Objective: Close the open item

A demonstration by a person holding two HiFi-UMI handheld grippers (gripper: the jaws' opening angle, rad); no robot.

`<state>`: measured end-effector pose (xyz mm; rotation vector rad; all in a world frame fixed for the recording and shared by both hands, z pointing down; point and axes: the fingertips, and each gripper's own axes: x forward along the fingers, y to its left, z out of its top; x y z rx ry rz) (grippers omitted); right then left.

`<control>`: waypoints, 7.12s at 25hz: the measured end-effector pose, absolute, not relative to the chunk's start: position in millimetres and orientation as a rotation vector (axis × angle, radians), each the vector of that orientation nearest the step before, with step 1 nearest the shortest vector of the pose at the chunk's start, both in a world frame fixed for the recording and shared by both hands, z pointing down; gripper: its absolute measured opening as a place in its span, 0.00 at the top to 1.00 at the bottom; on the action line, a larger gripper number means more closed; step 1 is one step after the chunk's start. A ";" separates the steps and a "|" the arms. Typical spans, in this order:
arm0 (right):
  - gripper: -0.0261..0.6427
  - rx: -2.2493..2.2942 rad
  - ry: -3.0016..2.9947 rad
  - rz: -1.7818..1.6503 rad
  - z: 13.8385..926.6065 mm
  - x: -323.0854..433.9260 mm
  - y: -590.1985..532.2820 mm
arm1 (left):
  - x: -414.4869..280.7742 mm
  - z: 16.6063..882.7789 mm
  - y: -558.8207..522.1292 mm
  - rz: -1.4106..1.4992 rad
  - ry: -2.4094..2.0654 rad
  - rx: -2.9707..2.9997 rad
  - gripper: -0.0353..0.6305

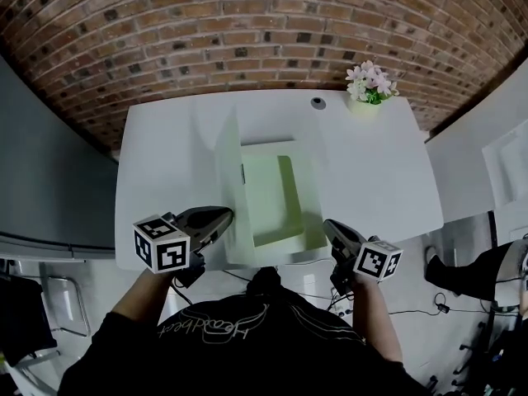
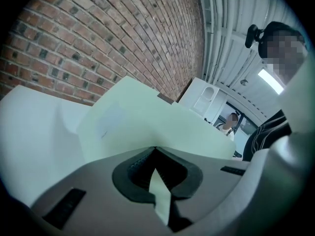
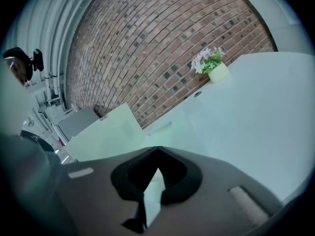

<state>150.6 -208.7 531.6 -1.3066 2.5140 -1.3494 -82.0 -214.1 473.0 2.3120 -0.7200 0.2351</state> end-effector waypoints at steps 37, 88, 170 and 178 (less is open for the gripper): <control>0.96 -1.303 2.565 -1.501 601.3 161.3 -251.0 | -26.8 496.3 -219.4 0.339 -0.636 2.266 0.94; 0.96 -1.102 2.543 -1.548 596.5 125.7 -230.6 | 1.7 579.2 -233.2 0.639 -0.661 2.138 0.94; 0.96 -1.021 2.671 -0.797 386.1 42.5 -40.7 | -43.6 398.7 -64.2 0.174 -0.561 2.581 0.94; 0.96 -1.028 2.670 -0.805 391.0 38.5 -42.3 | -45.7 405.6 -63.5 0.190 -0.565 2.582 0.94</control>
